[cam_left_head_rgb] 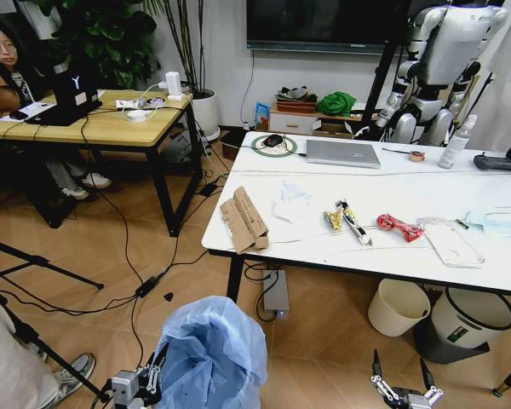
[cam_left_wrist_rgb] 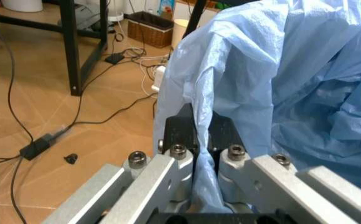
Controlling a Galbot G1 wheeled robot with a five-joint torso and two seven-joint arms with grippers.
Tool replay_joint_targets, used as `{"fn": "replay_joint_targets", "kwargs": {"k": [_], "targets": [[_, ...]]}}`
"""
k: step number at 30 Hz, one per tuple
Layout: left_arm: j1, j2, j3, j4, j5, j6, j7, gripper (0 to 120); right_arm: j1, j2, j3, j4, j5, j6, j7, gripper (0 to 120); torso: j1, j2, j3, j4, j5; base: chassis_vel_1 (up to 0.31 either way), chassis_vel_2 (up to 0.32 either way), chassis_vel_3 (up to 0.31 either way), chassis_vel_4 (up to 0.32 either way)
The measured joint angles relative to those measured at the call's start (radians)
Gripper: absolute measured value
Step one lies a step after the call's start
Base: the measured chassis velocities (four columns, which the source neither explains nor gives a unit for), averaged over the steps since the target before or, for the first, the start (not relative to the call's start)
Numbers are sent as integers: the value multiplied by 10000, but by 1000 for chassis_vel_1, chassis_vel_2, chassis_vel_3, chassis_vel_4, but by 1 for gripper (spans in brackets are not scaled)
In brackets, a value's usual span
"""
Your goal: Pick up the trash bin and place the trash from the table into it.
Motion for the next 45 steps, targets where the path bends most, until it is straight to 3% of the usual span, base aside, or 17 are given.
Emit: {"fn": "replay_joint_targets", "kwargs": {"k": [20,32,40,45], "targets": [[-258,77,38,103,172,-169,103,0,46,0,27,-25,21,-3,8,100,344,751,418,0,0,0,0,0,0],[-247,138,148,9,-301,-193,160,0,81,0,26,-70,22,-4,10,100,467,1029,566,0,0,0,0,0,0],[-291,151,307,-261,-934,-364,182,0,87,0,29,-120,22,-4,16,100,675,1503,831,0,0,0,0,0,0],[-295,142,207,-296,-961,-403,346,0,102,0,28,-150,22,-4,17,100,681,1520,843,0,0,0,0,0,0]]}}
